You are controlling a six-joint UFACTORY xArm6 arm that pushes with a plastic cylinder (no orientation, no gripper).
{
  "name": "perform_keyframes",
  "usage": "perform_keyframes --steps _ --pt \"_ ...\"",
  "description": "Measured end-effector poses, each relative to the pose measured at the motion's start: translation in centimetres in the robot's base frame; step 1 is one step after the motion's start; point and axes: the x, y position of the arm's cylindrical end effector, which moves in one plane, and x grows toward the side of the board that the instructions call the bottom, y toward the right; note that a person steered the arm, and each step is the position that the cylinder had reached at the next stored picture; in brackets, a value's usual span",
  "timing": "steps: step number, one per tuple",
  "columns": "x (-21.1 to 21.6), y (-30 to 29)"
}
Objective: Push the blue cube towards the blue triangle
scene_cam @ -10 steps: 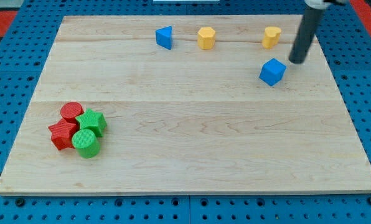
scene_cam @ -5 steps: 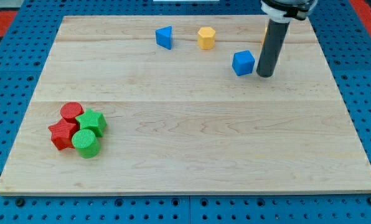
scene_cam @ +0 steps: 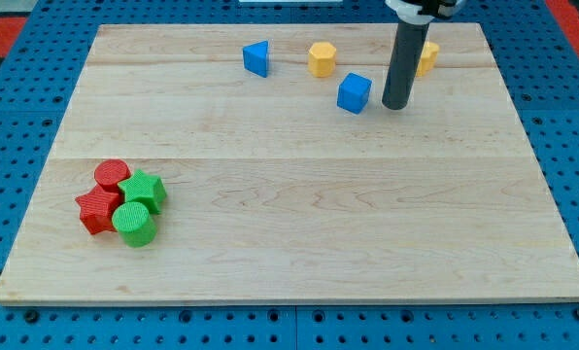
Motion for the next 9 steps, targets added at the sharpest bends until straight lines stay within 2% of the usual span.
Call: perform_keyframes --steps 1,2,4,6,7,8,9 --pt "-1.1 -3.1" --pt "-1.1 -8.7" --pt "-3.4 -14.2" --pt "-3.4 -24.5" --pt "-2.0 -26.7" --pt "3.0 -27.1" --pt "2.3 -29.4"
